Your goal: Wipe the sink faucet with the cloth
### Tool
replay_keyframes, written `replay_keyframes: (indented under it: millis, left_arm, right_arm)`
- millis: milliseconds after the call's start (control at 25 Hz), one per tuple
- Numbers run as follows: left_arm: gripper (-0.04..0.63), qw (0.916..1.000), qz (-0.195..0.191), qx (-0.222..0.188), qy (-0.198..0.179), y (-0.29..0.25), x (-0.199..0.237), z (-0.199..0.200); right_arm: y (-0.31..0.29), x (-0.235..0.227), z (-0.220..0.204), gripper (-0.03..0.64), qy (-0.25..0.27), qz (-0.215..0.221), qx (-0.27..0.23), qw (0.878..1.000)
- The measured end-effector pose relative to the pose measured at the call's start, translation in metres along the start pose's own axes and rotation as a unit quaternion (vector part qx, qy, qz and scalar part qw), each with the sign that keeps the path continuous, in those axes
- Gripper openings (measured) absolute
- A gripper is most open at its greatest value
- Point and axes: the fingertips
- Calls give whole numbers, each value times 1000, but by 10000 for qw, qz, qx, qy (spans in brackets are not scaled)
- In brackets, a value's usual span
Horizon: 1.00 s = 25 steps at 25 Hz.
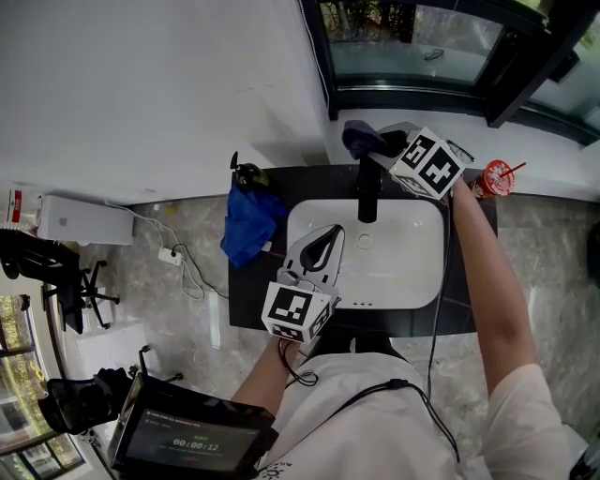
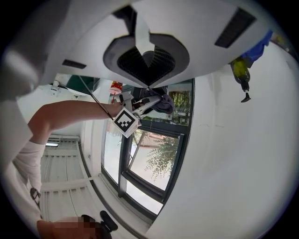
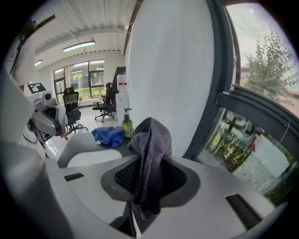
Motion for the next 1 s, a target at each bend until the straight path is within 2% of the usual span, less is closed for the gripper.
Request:
replay_keyframes:
  millis: [200,440,720,1000]
  left_arm:
    - [-8,10000,-34,22,-37,-1,-1,-1]
    - [-8,9999,-102,30,-29,-2,-7,-1]
    - [-8,9997,-223,64,-66,-4,-13,-2]
    - [-8,9995,-320,42,-57,-4,-18,-1]
  right_arm:
    - [-7,13,-6,98,320,57,283,9991]
    - [-2,36,-10,98,179,628,368,9972]
    - [5,68,-17,97,29,1030,298,9942]
    - [21,105,-26,97,194,1644,317,9857]
Point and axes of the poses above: the fingertips, and each gripper's own axes: y backward along the fingers, x to its left, z out of its top, and after that the axes turned 7 degrees about x, right-handed
